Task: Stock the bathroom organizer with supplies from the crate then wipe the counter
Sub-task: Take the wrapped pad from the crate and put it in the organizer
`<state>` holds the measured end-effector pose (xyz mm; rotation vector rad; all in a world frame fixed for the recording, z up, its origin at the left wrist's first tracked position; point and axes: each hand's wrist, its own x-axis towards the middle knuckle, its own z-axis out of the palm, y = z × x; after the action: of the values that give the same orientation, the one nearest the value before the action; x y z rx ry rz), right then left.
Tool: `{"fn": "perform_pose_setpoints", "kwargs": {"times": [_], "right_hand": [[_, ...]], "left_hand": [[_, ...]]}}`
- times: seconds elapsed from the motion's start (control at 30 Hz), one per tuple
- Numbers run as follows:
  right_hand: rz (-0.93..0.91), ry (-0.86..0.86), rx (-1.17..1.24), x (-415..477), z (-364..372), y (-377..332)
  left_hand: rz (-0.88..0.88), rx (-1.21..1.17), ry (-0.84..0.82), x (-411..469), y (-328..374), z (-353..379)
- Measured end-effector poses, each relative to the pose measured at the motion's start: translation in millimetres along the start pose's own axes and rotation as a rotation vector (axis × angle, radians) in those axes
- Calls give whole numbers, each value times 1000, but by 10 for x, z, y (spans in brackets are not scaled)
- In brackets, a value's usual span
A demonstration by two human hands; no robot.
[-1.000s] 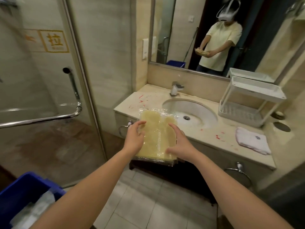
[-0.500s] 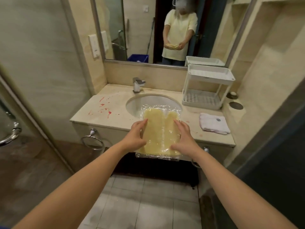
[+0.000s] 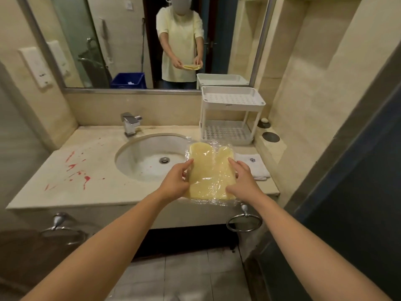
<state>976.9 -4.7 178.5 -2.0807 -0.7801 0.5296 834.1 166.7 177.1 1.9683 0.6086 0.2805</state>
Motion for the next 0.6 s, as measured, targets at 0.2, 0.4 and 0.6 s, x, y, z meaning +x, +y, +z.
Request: {"fn": "perform_pose_setpoints", "kwargs": {"times": [0.2, 0.4, 0.6], "right_hand": [[14, 69, -33, 586, -96, 15], [72, 98, -19, 1017, -126, 145], [104, 107, 57, 1393, -170, 327]], "left_hand": [[13, 60, -107, 698, 42, -69], [5, 143, -179, 1277, 31, -32], [-27, 127, -173, 1705, 23, 114]]}}
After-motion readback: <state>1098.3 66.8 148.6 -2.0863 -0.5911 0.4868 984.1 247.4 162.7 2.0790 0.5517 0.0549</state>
